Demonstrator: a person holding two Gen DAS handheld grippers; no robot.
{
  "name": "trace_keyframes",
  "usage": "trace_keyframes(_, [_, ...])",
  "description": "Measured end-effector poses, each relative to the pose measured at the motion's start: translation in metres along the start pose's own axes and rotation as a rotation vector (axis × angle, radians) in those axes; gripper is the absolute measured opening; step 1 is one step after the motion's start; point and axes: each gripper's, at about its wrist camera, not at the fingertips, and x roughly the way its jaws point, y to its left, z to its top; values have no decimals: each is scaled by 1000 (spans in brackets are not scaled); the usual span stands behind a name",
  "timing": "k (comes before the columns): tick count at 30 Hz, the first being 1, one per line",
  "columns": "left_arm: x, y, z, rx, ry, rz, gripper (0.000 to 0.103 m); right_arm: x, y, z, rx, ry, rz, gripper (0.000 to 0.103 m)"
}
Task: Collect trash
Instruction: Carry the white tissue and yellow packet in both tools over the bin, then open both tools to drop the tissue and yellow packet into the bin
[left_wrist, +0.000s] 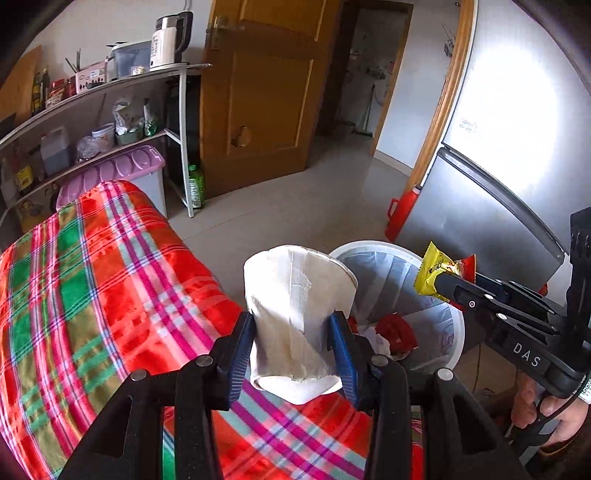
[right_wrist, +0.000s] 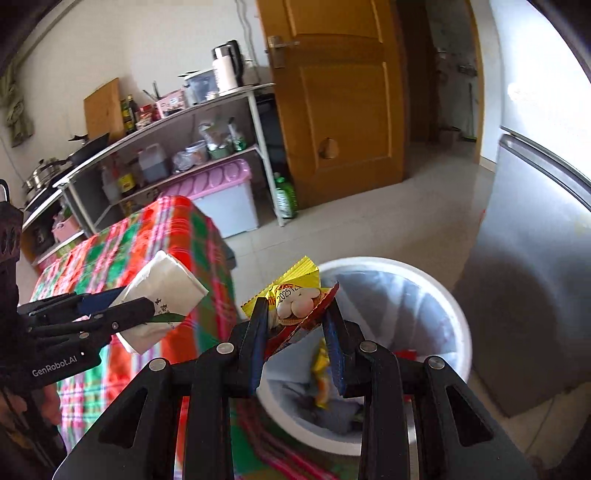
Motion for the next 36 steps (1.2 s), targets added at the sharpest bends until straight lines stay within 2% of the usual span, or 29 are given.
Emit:
trace_keyframes(2, [13,-12,2,2,18,-27,43,2,-16,-4,23,12,-21,30])
trace_keyframes(6, [30,-37,4,67,22,-17,44,12,-38,-13,50,41,-49,30])
trace_keyframes(8, [43,-44,4,58,55,-53,44,18,-46,-17,55,57,-62,30])
trace_keyframes(11, [58,-55,3,68,77,-56,45,26,-56,-23,64,79,-65,30])
trace_keyframes(21, [90,-66,-4,70,150,-61,46,55,-80,-39,94,172,-93,32])
trace_keyframes(24, [95,-66,-4,62,161,-71,48,60,-86,-41,106,189,-119,37])
trace_keyframes(26, [98,-66,-5,65,170,-49,48,61,-88,-42,117,191,-118,46])
trace_keyframes(31, [101,-64,-5,47,173,-52,49,58,-92,-41,136,182,-127,51])
trace_keyframes(36, [96,-66,-5,54,158,-45,53,52,-88,-40,122,170,-128,52])
